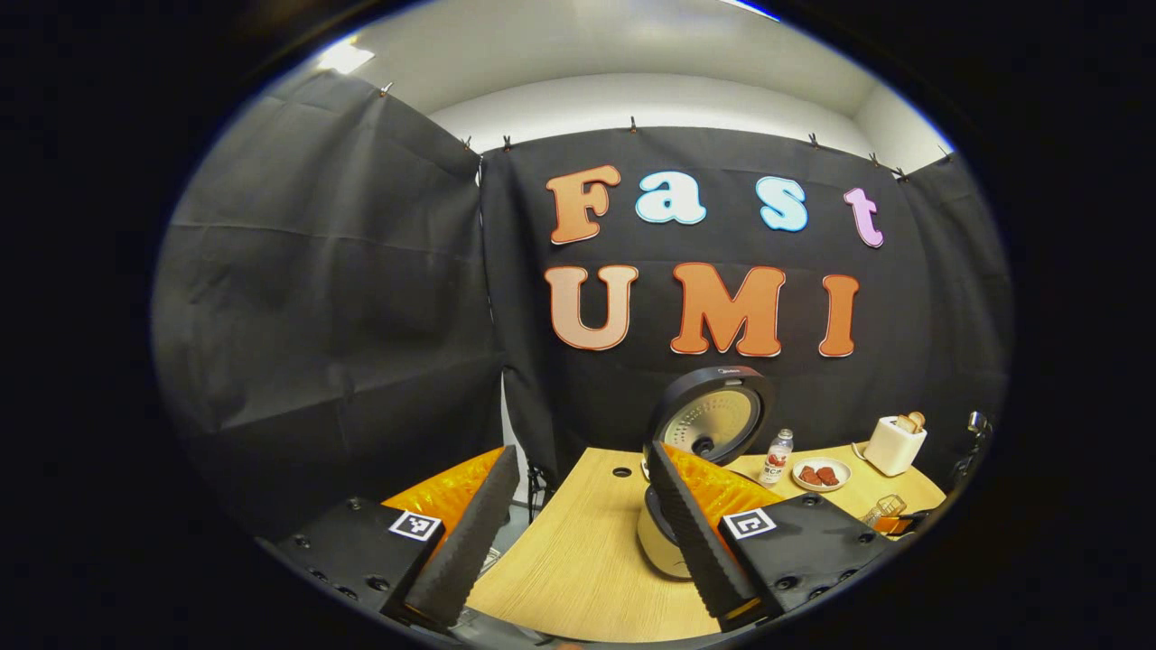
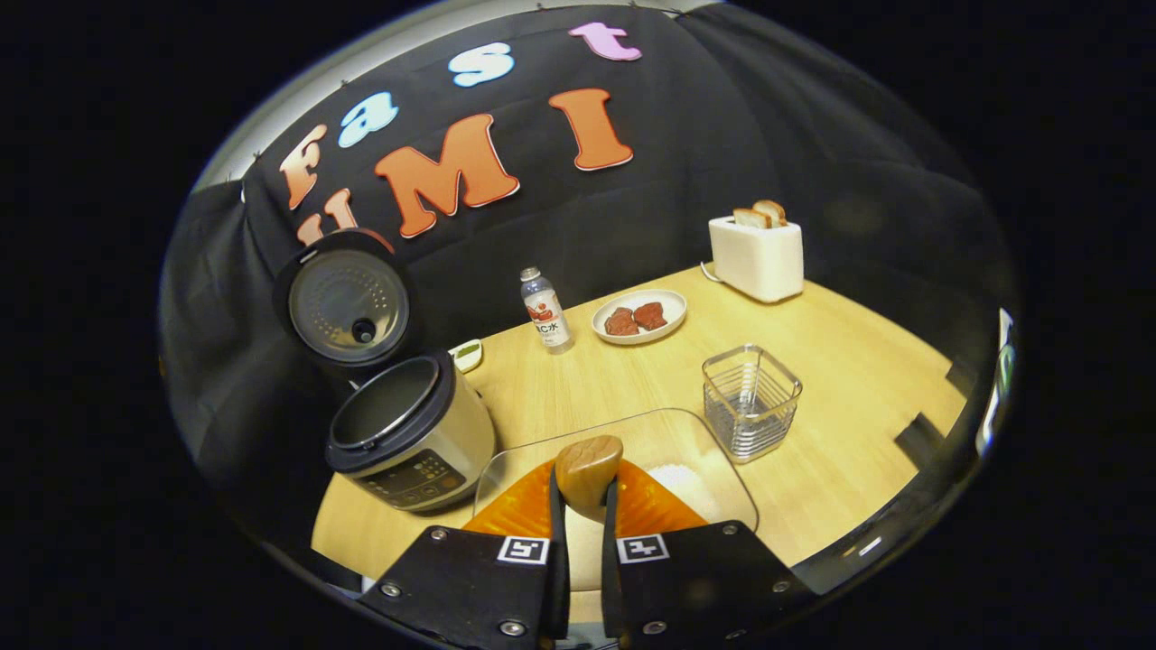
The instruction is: Close the left gripper, press the button to open the rice cooker; take a wooden spoon from the chopstick holder with the right hand, scoop a spoonful of rice and pour it into the rice cooker, then put the wooden spoon back into the chopstick holder.
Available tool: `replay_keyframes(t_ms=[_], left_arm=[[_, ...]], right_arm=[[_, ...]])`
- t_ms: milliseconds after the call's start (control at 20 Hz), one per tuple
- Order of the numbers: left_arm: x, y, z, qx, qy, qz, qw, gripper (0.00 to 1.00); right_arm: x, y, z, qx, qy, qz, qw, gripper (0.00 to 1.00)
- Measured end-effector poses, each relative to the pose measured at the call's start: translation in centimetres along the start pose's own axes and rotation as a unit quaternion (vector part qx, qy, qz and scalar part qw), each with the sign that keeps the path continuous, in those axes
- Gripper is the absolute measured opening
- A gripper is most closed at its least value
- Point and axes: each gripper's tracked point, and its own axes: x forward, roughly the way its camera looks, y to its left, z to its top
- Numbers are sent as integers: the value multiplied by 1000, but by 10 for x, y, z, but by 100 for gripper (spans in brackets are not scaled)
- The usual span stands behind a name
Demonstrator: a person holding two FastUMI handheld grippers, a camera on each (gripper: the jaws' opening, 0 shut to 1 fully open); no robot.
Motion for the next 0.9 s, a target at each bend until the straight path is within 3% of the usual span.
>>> replay_keyframes(t_ms=[200,300,500,800,900], left_arm=[[3,4,-5,-2,6,5,1000,96],[5,7,-6,-4,8,7,1000,96],[6,9,-6,-5,10,8,1000,94],[10,2,-7,-5,9,4,1000,94],[11,-2,-3,-5,5,0,1000,94]], right_arm=[[11,11,-8,125,5,51,991,13],[17,6,-9,193,0,57,980,13],[22,-9,-15,264,7,63,963,13],[19,-34,-10,395,8,64,916,13],[18,-41,-5,415,0,61,908,13]])
